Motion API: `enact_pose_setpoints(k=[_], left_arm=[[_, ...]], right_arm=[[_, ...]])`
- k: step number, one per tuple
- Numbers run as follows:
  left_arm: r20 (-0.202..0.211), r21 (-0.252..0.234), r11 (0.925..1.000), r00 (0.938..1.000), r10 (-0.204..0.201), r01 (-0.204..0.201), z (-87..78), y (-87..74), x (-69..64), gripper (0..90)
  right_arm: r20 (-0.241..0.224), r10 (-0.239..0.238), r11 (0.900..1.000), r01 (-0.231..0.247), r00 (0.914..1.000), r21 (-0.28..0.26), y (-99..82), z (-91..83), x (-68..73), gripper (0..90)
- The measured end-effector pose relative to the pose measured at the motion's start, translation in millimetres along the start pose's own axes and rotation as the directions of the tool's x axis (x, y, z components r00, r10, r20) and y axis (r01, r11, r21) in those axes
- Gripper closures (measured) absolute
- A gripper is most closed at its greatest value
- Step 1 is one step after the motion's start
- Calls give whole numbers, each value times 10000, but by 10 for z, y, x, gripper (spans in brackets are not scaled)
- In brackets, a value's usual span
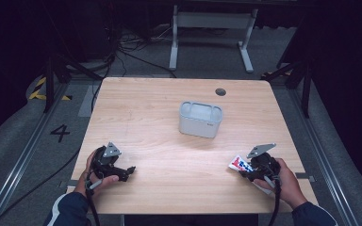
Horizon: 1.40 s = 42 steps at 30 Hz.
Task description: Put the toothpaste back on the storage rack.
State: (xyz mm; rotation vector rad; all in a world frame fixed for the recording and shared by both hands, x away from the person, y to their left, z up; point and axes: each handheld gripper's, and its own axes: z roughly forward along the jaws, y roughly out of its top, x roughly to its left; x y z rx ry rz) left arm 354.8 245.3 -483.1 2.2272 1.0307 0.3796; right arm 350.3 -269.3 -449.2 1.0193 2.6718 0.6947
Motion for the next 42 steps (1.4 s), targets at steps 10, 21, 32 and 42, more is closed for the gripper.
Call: enact_pose_setpoints(k=[10,21,32,42], left_arm=[[0,-2,10000,10000,-1,1,0,0,0,11],[1,3,10000,10000,3,-3,0,0,0,11],[0,-1,10000,10000,-1,1,0,0,0,11],[1,3,10000,10000,4,-4,0,0,0,11]], right_arm=[[-127,246,9946,-257,9996,-1002,-4,-151,-23,613],[-195,461,9791,-491,9987,-1974,-17,-306,-56,623],[-148,390,9647,-415,9991,-2599,-22,-392,-51,632],[-45,187,9461,-191,9998,-3232,2,-457,-40,633]])
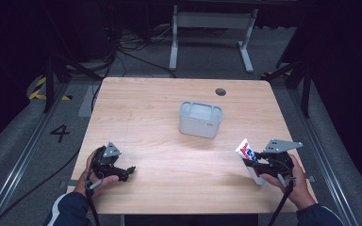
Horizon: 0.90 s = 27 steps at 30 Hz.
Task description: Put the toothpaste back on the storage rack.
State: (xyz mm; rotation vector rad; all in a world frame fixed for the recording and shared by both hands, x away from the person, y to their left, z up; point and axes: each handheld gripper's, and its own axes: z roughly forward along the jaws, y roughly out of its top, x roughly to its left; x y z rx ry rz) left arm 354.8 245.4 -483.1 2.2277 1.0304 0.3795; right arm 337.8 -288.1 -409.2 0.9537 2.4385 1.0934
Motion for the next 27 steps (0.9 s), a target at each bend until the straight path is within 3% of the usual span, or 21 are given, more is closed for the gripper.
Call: enact_pose_setpoints(k=[16,27], left_arm=[[-8,8,10000,10000,-1,1,-1,0,0,11],[-8,3,10000,10000,-5,5,0,0,0,11]], right_arm=[[-119,-215,9945,201,9997,-1030,170,-98,-3,633],[5,-465,9843,459,9989,-1704,432,-118,-19,634]])
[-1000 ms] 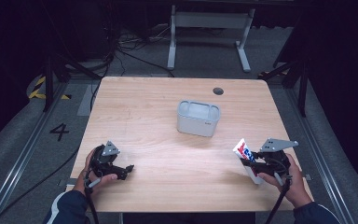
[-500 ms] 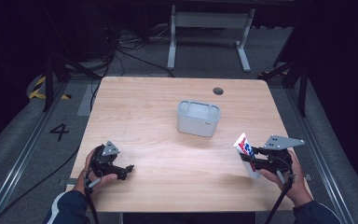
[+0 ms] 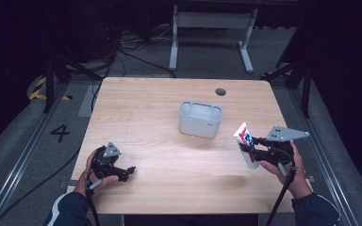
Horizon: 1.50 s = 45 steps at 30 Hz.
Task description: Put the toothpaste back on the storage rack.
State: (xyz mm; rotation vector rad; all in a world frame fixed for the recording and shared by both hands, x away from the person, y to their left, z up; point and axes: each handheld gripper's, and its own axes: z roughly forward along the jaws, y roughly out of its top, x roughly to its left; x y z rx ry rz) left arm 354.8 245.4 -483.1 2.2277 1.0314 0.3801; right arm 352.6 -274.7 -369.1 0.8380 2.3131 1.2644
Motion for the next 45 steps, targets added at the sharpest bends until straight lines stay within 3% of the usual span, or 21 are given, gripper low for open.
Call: enact_pose_setpoints(k=[21,45], left_arm=[[11,1,10000,10000,22,-22,0,1,2,10],[27,19,10000,10000,88,-88,0,3,8,10]], right_arm=[[-121,-155,9921,139,9998,-1245,470,224,-121,633],[-119,-384,9861,360,9992,-1619,880,375,-175,627]])
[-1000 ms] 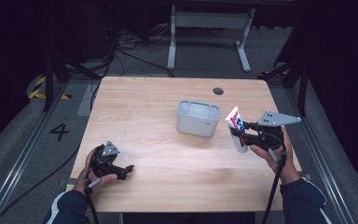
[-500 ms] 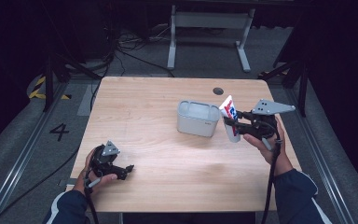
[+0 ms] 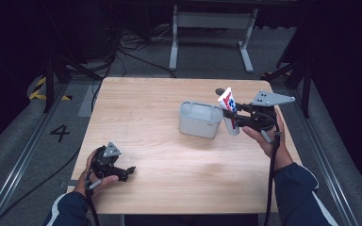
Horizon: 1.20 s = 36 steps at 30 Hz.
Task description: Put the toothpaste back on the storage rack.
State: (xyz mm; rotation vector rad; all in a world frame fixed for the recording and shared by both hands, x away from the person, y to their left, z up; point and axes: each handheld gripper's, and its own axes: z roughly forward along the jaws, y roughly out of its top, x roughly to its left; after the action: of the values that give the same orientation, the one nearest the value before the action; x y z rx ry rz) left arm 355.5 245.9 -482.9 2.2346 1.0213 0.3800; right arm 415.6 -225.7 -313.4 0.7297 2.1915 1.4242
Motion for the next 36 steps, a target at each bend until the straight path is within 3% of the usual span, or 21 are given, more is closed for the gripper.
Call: enact_pose_setpoints(k=[15,36], left_arm=[[10,-6,10000,10000,-27,27,1,-1,-2,10],[1,7,10000,10000,26,-26,-1,1,2,10]], right_arm=[[-10,-93,9999,93,10000,-118,213,194,-36,623],[-98,-24,10000,24,9999,-4,304,483,-47,619]])
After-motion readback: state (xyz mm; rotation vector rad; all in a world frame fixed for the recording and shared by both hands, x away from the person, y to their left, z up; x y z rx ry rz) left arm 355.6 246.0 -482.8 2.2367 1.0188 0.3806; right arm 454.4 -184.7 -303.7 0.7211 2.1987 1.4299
